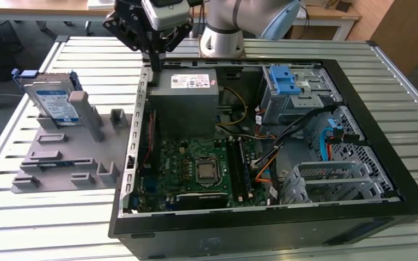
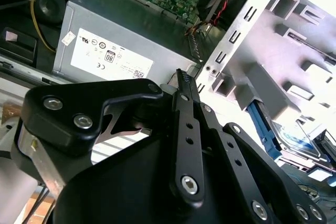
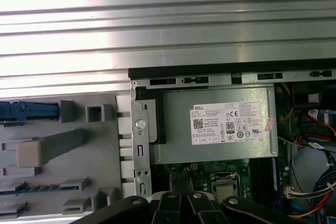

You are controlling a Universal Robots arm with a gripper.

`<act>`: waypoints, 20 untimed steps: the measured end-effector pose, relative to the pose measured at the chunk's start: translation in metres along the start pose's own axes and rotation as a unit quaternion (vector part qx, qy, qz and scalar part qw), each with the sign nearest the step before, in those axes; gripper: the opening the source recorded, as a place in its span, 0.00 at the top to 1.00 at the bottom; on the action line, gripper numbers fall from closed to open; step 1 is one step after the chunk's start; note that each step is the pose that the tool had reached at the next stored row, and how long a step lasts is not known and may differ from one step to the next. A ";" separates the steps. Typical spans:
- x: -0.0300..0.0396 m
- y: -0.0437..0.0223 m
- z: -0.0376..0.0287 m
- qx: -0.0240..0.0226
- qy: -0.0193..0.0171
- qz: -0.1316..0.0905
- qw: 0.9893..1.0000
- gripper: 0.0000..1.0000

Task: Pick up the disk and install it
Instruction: 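Reach for the disk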

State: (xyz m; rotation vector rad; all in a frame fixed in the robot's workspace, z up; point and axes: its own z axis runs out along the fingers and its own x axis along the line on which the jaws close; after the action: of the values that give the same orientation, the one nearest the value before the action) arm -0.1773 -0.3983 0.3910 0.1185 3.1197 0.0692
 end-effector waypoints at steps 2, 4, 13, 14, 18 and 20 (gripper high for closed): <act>0.0012 -0.0001 0.0001 0.000 0.000 0.000 1.000 0.89; 0.0024 0.0001 0.0002 0.000 0.000 0.000 1.000 0.89; 0.0046 0.0003 0.0002 0.000 0.000 0.000 1.000 0.89; 0.0047 0.0003 0.0002 0.000 0.000 0.000 1.000 0.89; 0.0058 0.0002 0.0002 0.000 0.000 0.000 1.000 0.89; 0.0071 0.0001 0.0002 0.000 0.000 0.000 1.000 0.89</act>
State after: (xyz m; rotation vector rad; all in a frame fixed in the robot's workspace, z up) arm -0.1844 -0.3977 0.3907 0.1185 3.1197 0.0692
